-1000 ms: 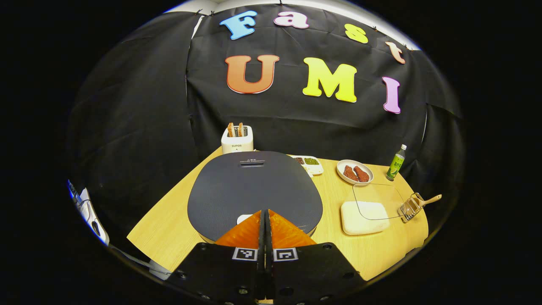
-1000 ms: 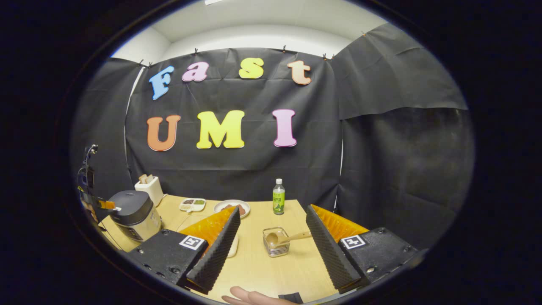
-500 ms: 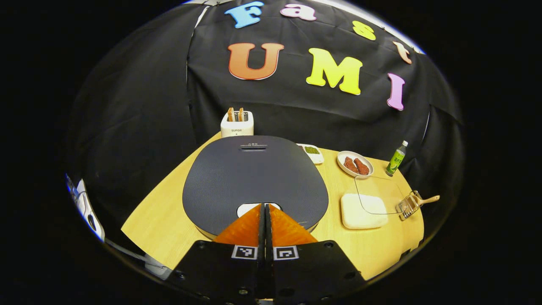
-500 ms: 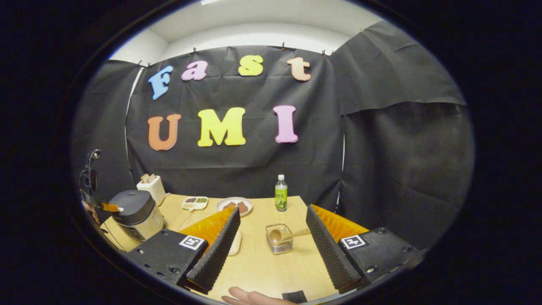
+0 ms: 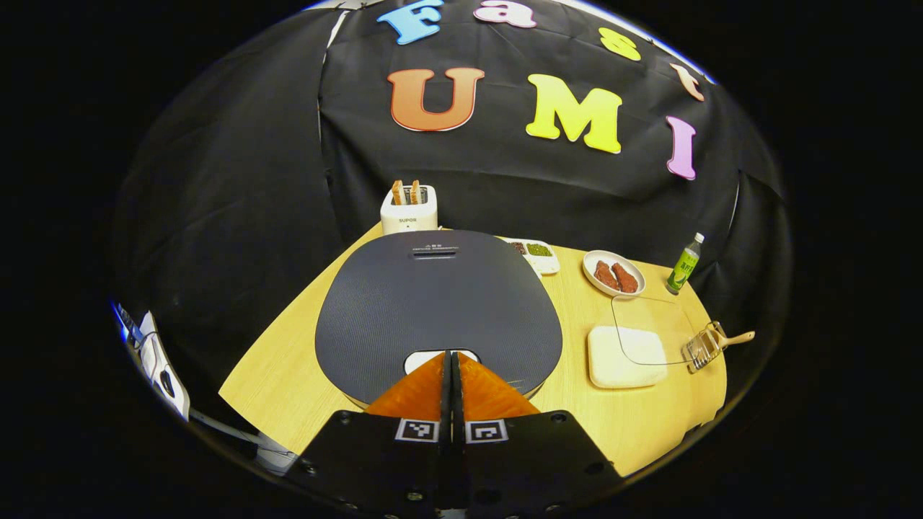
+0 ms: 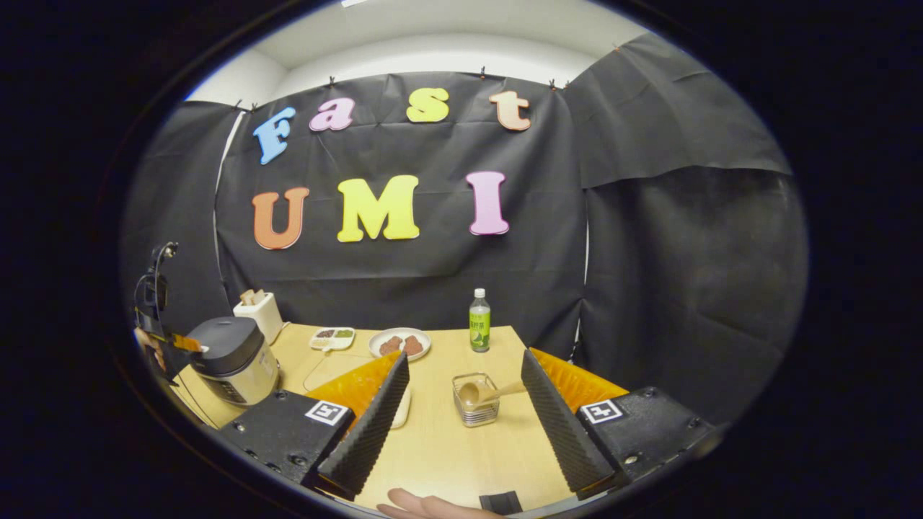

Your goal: Close the left gripper, press the button to open the rice cooker; take a wooden spoon from the chopstick holder with the right hand, scoop a spoonful of rice and pour it into the rice cooker, then put the wooden spoon back into the chopstick holder.

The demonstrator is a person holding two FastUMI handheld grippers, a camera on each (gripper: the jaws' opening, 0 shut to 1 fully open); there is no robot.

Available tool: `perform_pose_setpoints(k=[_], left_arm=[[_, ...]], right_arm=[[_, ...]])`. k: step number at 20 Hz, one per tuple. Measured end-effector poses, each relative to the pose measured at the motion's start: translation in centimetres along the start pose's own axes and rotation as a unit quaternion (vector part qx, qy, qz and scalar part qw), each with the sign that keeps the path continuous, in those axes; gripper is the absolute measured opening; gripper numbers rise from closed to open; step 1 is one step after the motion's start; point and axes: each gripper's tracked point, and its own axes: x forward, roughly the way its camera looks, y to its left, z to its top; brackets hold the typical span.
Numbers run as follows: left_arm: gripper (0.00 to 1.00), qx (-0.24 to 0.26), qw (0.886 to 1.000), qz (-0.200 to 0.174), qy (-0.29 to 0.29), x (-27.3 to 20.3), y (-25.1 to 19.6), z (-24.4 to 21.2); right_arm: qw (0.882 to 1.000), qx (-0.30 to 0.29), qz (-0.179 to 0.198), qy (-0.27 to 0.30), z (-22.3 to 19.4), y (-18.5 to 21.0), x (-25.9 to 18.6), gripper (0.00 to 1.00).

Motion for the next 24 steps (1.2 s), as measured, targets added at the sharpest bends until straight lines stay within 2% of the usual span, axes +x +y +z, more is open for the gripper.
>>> perform_pose_setpoints(k=[2,3,6,7,8,9,10,13,18,24], left_arm=[[0.01,-0.008,0.999,-0.015,-0.048,-1.5,-0.5,2.2],[0.12,-0.01,0.997,-0.025,-0.07,-2.1,-1.2,3.4],[0.76,-0.001,0.989,-0.025,-0.147,-5.7,-1.7,6.8],[0.97,-0.003,0.988,-0.024,-0.151,-6.7,-1.7,6.9],[0.89,-0.007,0.987,-0.023,-0.159,-7.6,-2.0,7.2],[1.0,-0.006,0.985,-0.027,-0.168,-8.9,-2.3,7.5],[0.95,-0.003,0.984,-0.03,-0.178,-9.9,-2.7,7.7],[0.95,0.007,0.978,-0.019,-0.208,-12.0,-2.8,7.8],[0.95,0.008,0.971,-0.029,-0.238,-14.7,-4.1,6.0],[0.94,0.023,0.956,-0.031,-0.291,-18.4,-5.0,5.1]], right_arm=[[1.0,-0.001,-0.004,0.001,-0.3,-0.3,0.2,0.99],[1.0,0.0,-0.006,0.003,-0.5,-0.4,0.4,0.99],[1.0,0.003,-0.008,0.013,-1.4,-0.5,0.8,0.99],[1.0,0.004,-0.009,0.015,-1.6,-0.6,0.9,1.0],[1.0,0.004,-0.009,0.017,-1.9,-0.5,1.0,1.0],[1.0,0.003,-0.01,0.019,-2.1,-0.6,1.2,1.0],[1.0,0.001,-0.011,0.021,-2.5,-0.7,1.3,1.0],[1.0,-0.001,-0.012,0.027,-3.3,-1.0,1.6,1.0],[0.999,0.001,-0.015,0.029,-4.9,-2.3,2.7,1.0],[0.999,0.009,-0.007,0.036,-8.3,-3.6,5.0,1.0]])
